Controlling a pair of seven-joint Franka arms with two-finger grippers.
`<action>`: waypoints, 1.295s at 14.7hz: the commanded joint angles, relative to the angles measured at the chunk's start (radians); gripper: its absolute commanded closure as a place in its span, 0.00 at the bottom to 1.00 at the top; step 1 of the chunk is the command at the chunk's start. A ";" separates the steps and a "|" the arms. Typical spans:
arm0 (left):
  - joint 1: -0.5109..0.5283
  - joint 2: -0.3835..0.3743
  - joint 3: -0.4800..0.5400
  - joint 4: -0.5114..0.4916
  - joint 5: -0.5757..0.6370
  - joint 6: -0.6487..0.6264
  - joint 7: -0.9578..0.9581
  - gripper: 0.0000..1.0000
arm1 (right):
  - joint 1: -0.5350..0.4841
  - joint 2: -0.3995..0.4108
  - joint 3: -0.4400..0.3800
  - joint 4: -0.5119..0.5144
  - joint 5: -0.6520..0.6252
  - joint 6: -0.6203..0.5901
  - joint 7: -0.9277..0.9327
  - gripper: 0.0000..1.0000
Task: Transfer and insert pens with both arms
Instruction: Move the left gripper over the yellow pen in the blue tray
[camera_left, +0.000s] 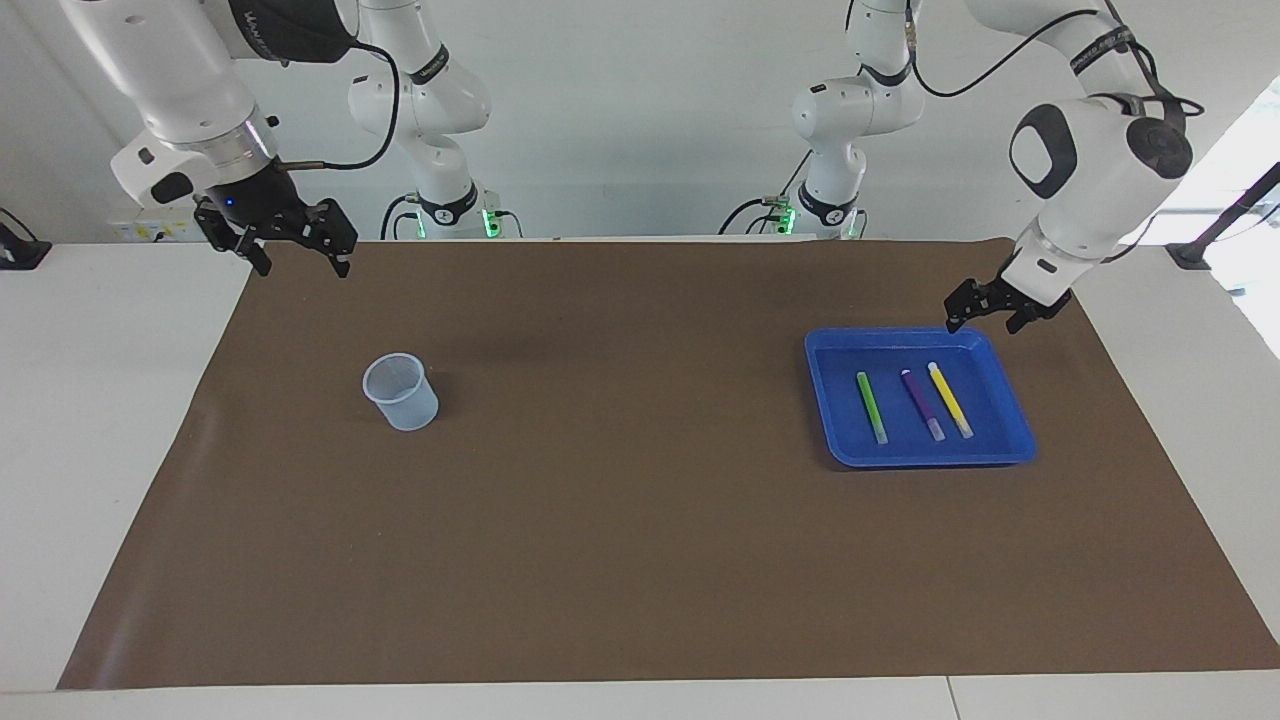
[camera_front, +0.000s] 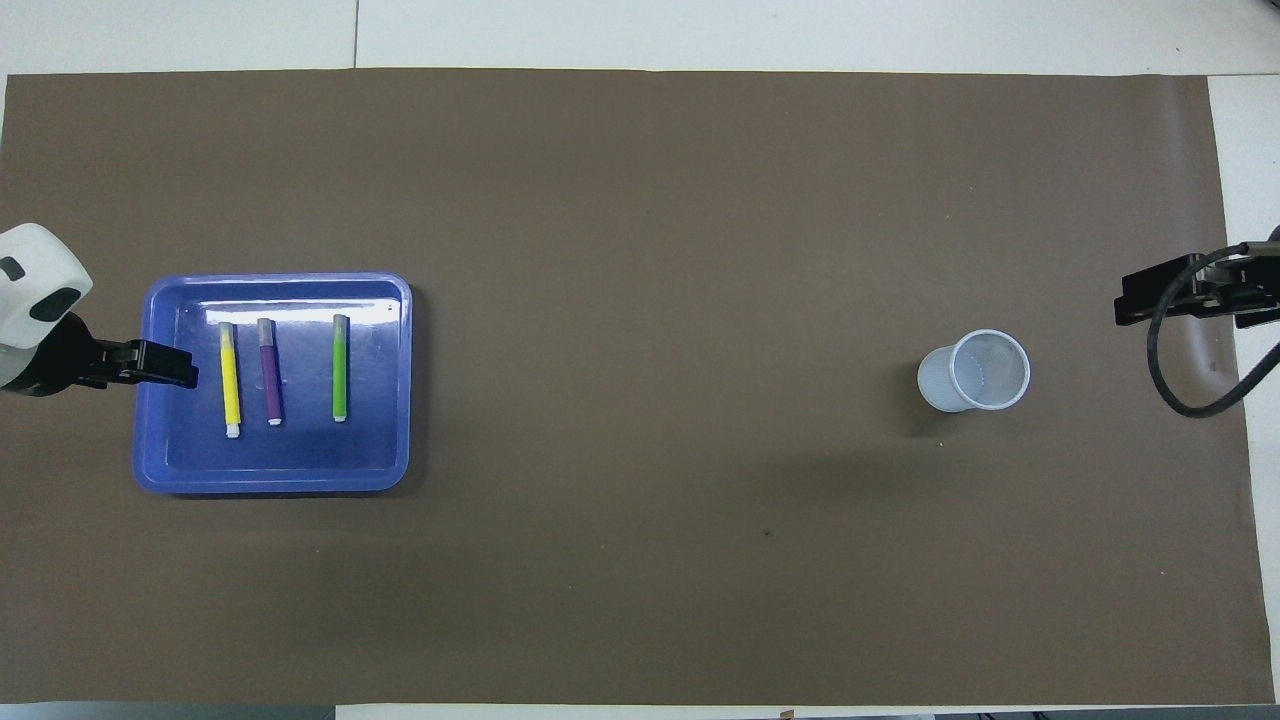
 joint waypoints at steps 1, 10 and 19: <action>0.040 0.104 -0.003 -0.026 -0.009 0.133 0.058 0.00 | -0.005 -0.015 0.002 -0.008 0.021 -0.015 -0.012 0.00; 0.026 0.198 -0.003 -0.037 -0.009 0.243 0.047 0.24 | -0.005 -0.015 0.001 -0.008 0.021 -0.015 -0.012 0.00; 0.023 0.207 -0.003 -0.048 -0.009 0.259 0.010 0.35 | -0.005 -0.015 0.002 -0.008 0.021 -0.015 -0.012 0.00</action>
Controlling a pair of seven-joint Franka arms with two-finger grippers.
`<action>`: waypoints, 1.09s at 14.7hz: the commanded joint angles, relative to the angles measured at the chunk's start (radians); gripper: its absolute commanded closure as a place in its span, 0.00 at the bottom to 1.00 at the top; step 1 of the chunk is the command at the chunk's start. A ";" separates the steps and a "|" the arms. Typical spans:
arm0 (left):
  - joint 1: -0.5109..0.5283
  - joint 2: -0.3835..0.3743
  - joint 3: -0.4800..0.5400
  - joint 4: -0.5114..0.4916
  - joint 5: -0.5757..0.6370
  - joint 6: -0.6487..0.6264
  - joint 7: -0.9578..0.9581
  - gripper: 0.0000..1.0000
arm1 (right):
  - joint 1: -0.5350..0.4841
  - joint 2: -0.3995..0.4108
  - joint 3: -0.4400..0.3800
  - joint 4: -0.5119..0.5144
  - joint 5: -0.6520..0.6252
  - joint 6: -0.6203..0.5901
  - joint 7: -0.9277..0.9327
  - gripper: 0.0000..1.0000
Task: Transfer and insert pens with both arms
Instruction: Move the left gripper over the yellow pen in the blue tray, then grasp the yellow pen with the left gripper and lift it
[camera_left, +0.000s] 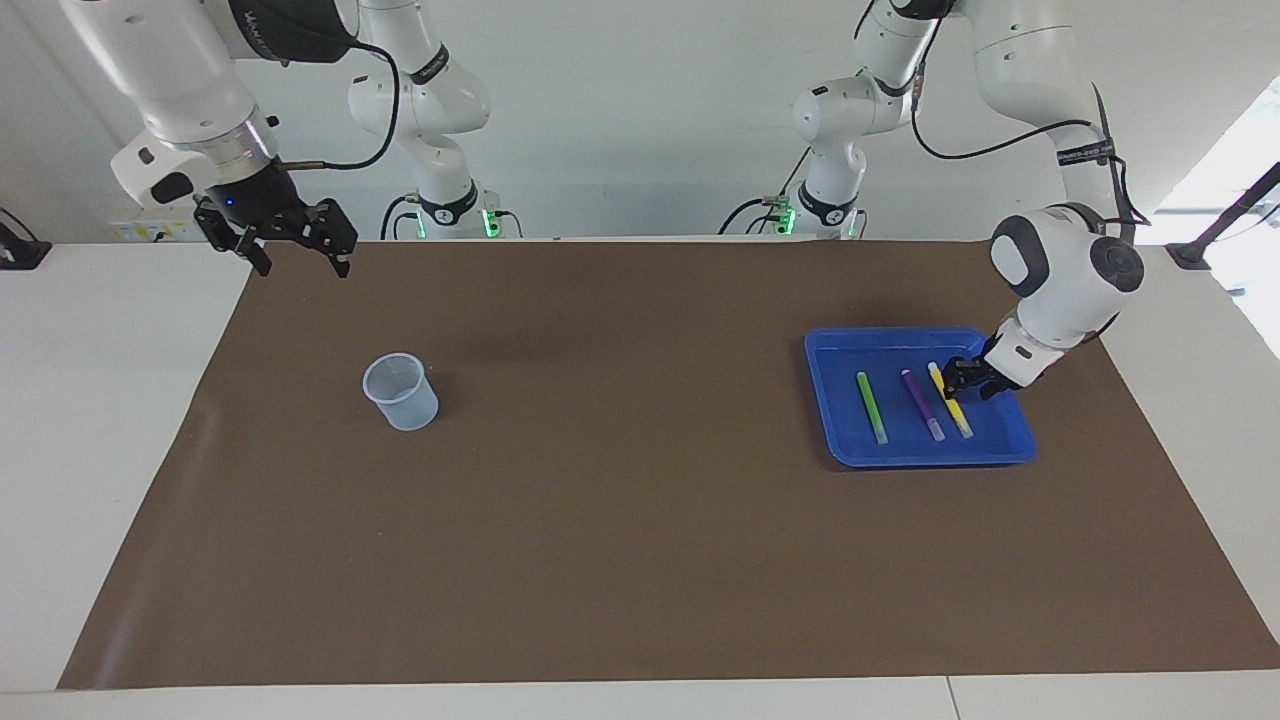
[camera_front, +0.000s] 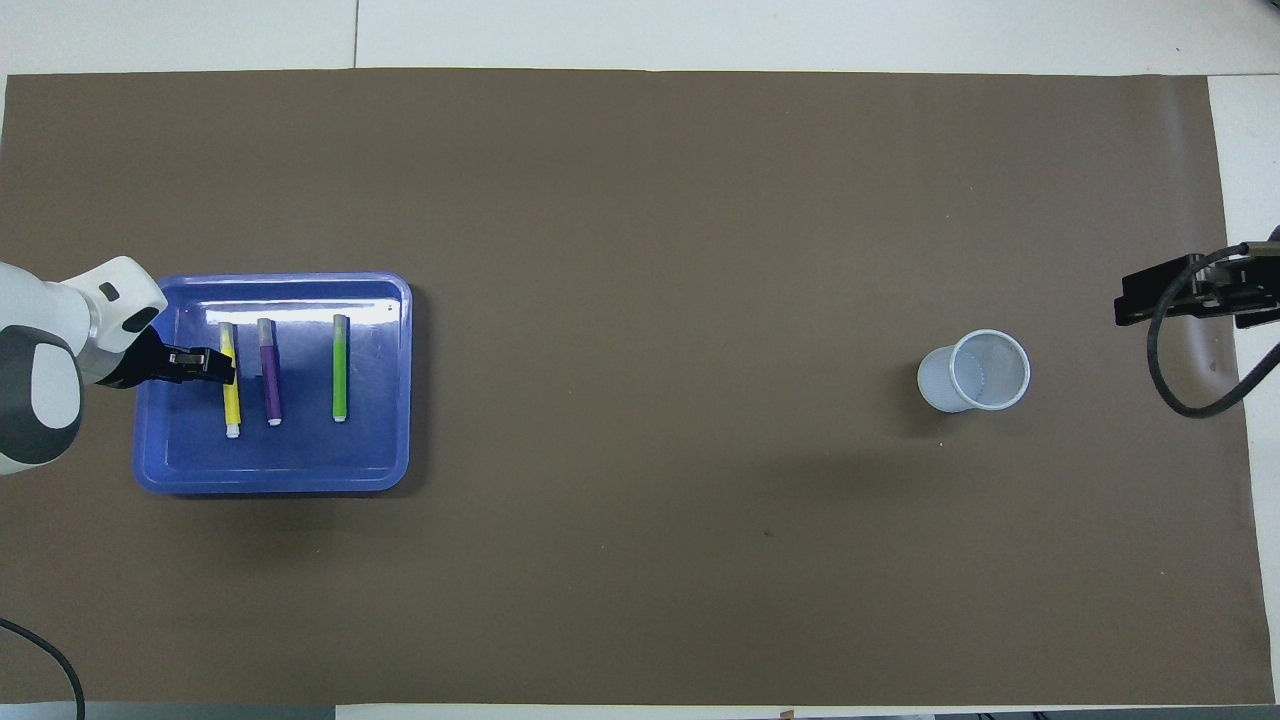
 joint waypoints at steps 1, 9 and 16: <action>-0.008 0.007 0.006 -0.011 -0.009 0.029 -0.034 0.36 | -0.005 -0.015 0.002 -0.008 0.021 -0.015 -0.012 0.00; -0.015 0.004 0.006 -0.040 -0.009 0.072 -0.071 0.87 | -0.005 -0.015 0.001 -0.008 0.021 -0.015 -0.012 0.00; -0.015 0.005 0.006 -0.037 -0.009 0.078 -0.070 1.00 | -0.025 -0.015 0.002 -0.008 0.021 -0.017 -0.012 0.00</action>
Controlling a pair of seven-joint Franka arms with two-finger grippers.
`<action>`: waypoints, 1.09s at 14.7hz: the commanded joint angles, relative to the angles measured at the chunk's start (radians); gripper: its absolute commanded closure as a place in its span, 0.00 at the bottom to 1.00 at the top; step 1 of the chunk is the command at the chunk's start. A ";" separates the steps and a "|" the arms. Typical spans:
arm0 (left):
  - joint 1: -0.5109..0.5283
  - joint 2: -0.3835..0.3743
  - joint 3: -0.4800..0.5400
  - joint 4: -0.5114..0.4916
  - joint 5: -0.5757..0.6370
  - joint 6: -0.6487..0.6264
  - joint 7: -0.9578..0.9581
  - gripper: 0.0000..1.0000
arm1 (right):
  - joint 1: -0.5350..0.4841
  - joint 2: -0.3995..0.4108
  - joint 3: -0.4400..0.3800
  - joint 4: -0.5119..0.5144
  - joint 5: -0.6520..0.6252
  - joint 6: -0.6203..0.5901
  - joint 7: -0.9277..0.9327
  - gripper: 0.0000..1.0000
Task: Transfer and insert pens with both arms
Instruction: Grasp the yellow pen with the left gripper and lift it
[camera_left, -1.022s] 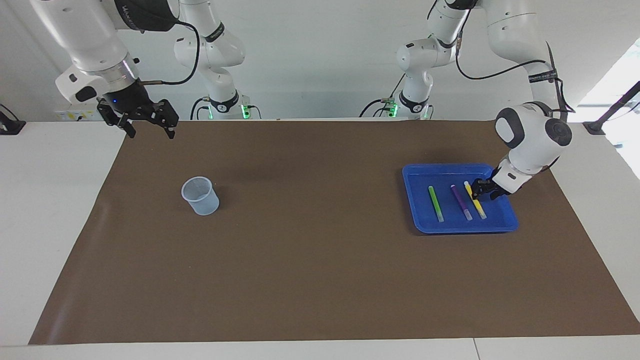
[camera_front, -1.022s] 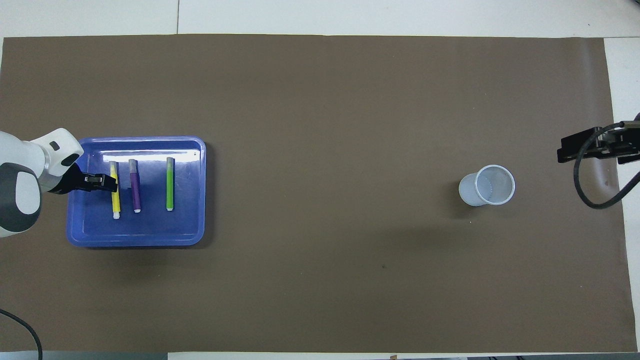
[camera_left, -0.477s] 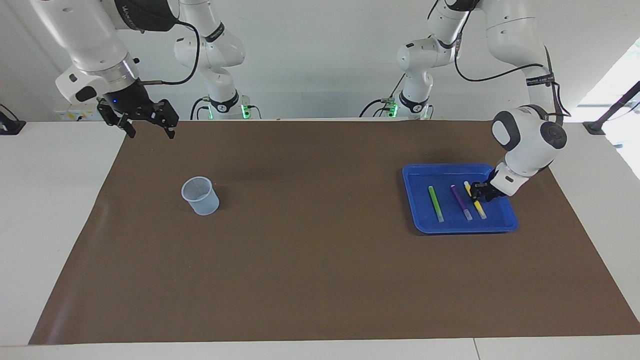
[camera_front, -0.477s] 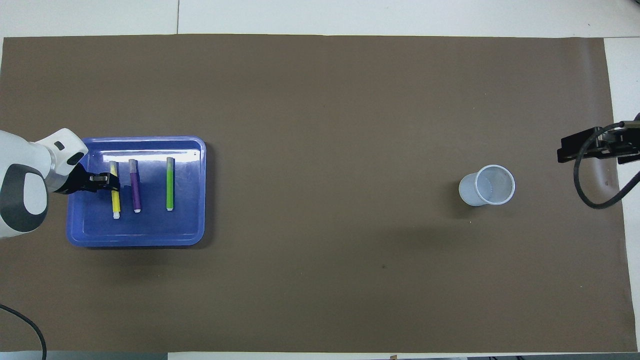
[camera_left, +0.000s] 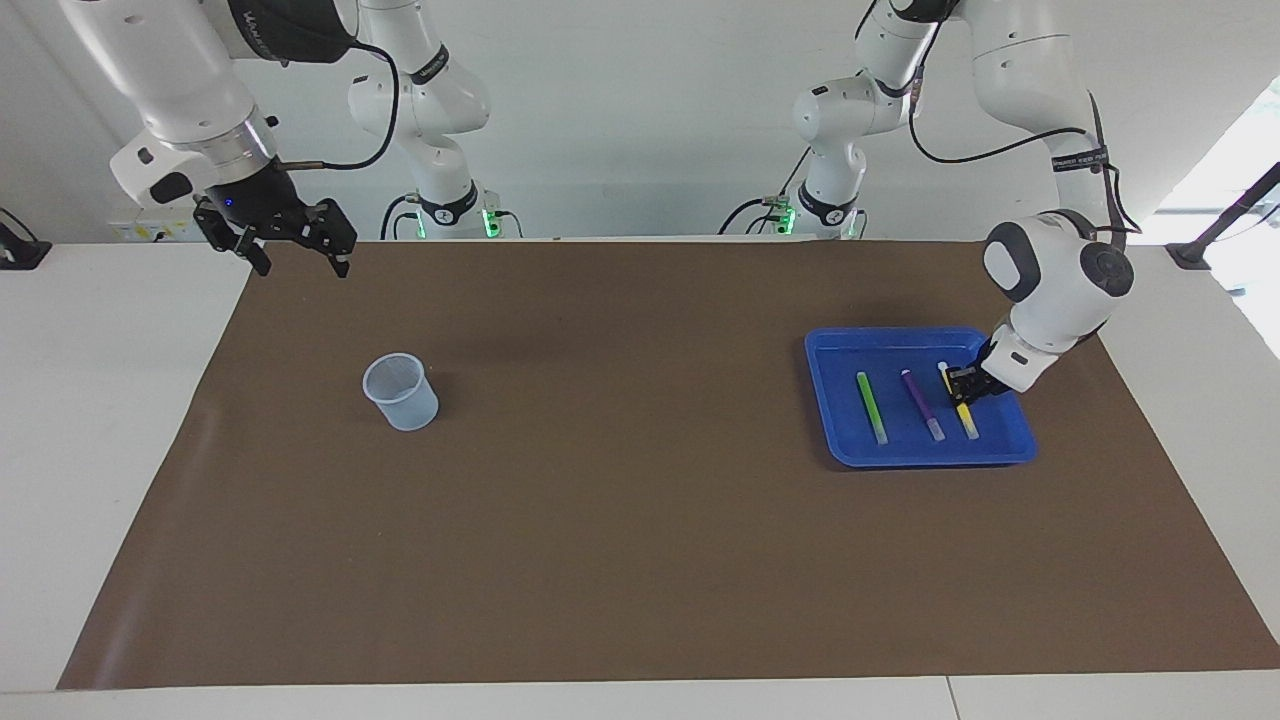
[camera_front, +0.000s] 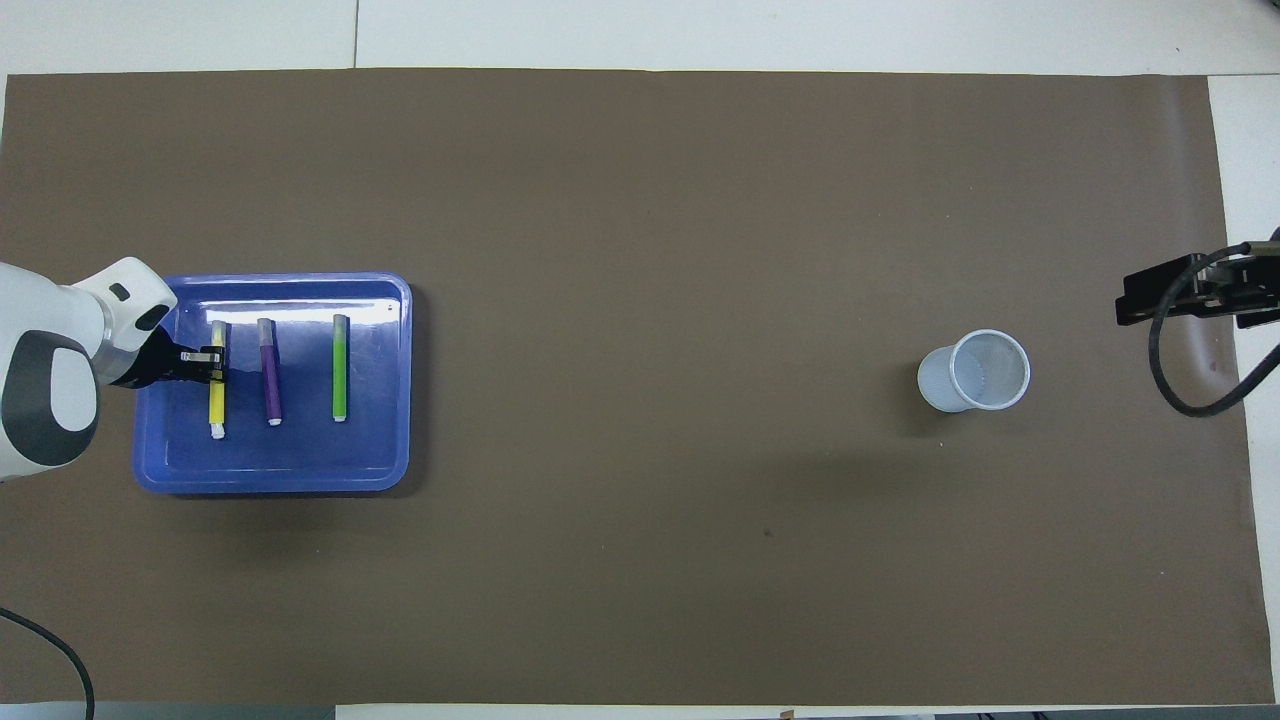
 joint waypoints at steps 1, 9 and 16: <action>-0.010 -0.005 0.006 -0.009 -0.009 0.015 -0.010 1.00 | -0.036 -0.015 0.004 -0.008 0.021 -0.017 -0.012 0.00; -0.059 -0.030 0.001 0.264 -0.009 -0.405 -0.148 1.00 | -0.049 -0.015 0.004 -0.010 0.021 -0.017 -0.012 0.00; -0.180 -0.125 -0.009 0.405 -0.265 -0.669 -0.813 1.00 | -0.049 -0.015 0.009 -0.010 0.021 -0.020 -0.012 0.00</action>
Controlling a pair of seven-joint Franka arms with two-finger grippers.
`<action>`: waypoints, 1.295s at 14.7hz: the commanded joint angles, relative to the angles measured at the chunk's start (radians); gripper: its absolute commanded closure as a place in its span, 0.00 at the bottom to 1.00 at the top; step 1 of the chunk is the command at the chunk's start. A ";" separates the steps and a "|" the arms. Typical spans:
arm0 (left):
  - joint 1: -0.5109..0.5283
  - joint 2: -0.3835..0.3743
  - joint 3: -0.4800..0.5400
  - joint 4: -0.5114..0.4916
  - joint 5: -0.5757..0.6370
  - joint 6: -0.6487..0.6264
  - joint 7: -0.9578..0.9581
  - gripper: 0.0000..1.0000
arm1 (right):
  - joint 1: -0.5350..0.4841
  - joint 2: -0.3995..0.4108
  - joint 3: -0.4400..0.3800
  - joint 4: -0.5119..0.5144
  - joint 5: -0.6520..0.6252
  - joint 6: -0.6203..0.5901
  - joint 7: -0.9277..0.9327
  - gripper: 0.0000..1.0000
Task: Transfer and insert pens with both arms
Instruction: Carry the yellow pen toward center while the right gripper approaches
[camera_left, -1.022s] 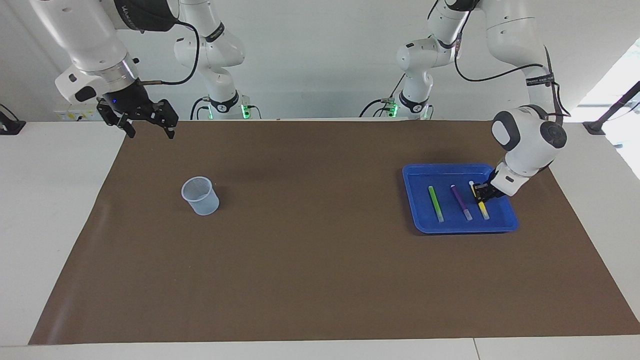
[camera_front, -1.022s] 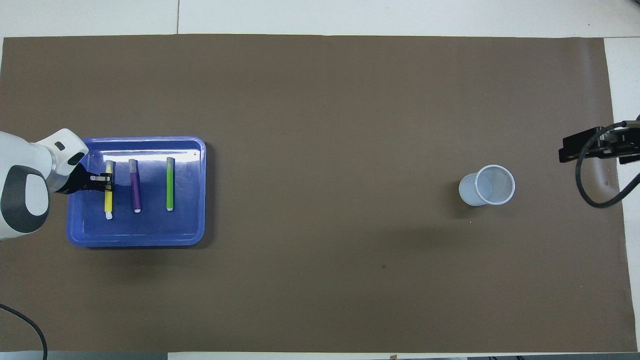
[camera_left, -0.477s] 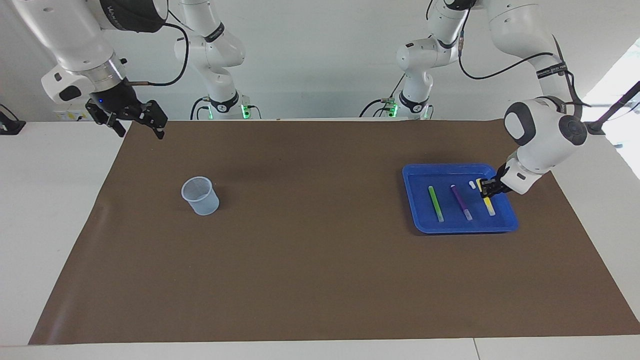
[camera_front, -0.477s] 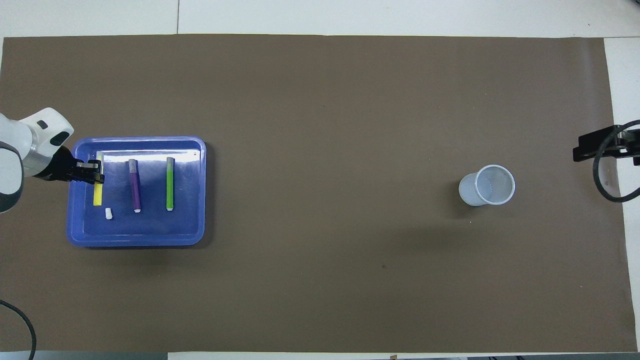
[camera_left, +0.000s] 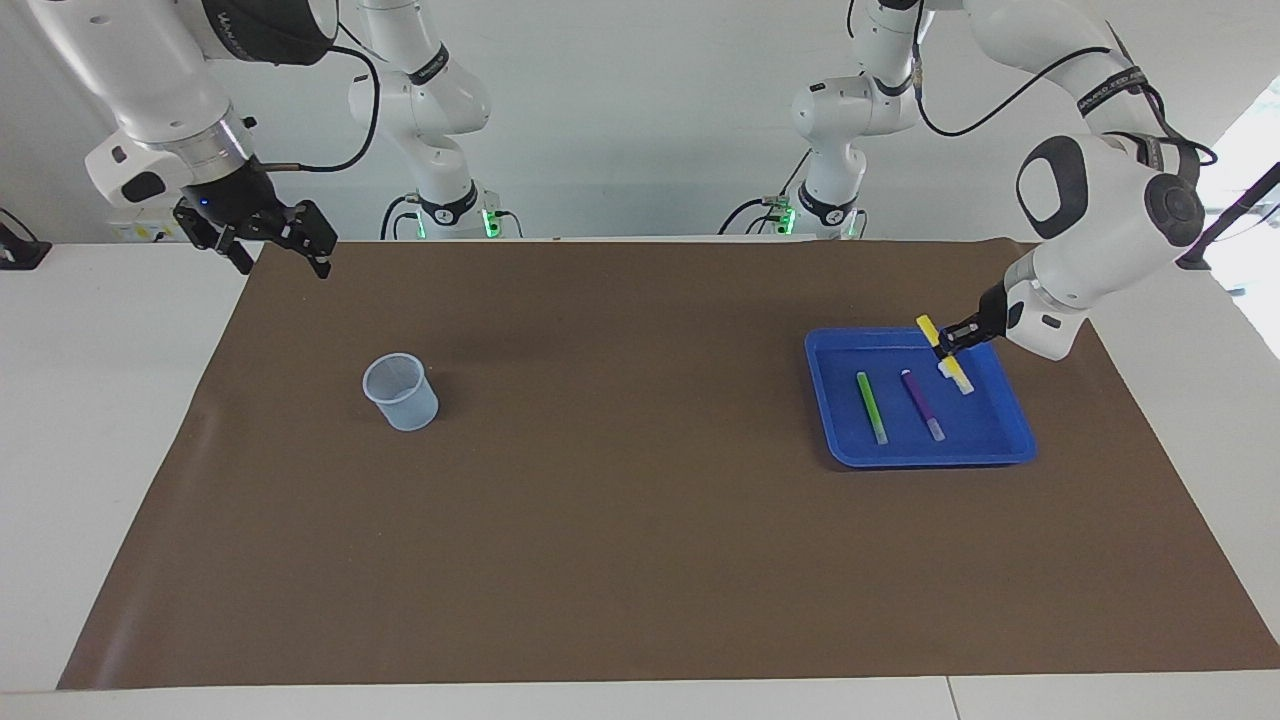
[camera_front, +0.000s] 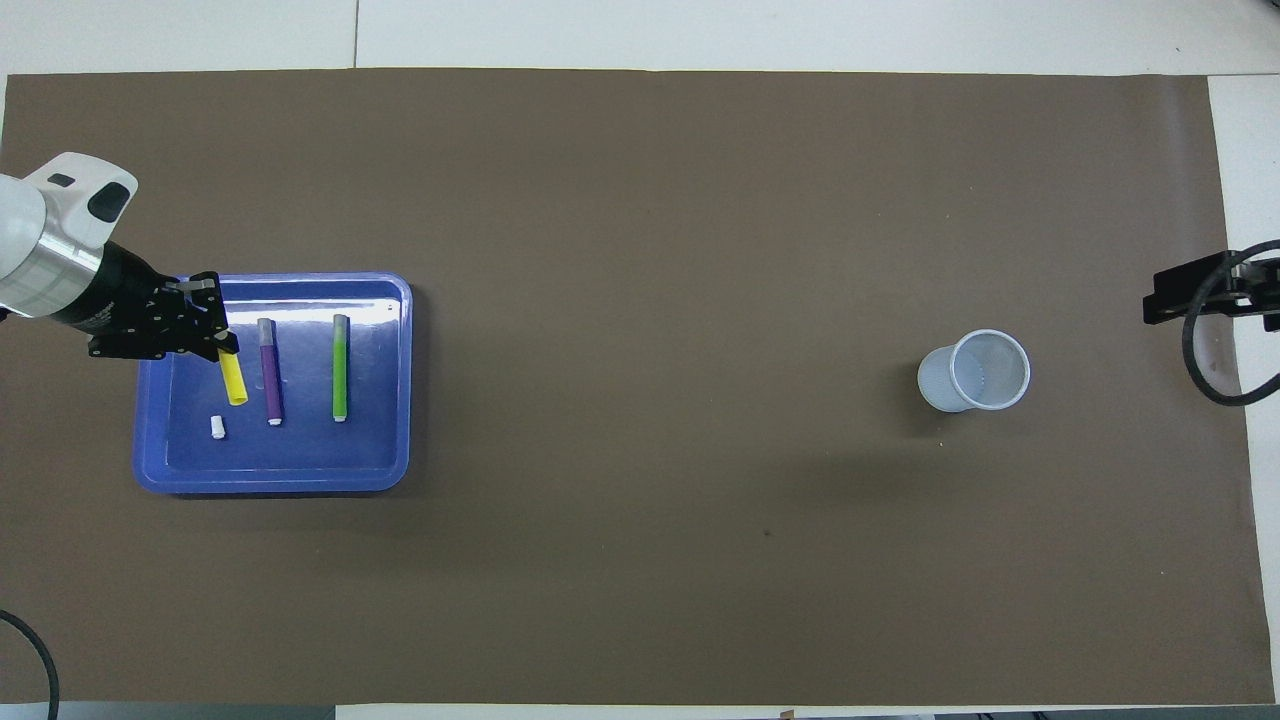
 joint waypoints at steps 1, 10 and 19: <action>-0.041 -0.082 0.002 -0.007 -0.151 -0.046 -0.301 1.00 | -0.011 -0.015 0.005 -0.010 0.021 -0.016 -0.012 0.00; -0.111 -0.116 0.002 -0.007 -0.319 -0.031 -0.595 1.00 | -0.003 -0.018 0.011 -0.011 0.035 -0.046 -0.013 0.00; -0.095 -0.116 0.010 -0.004 -0.324 -0.011 -0.617 1.00 | 0.001 -0.018 0.091 -0.023 0.200 -0.006 0.075 0.00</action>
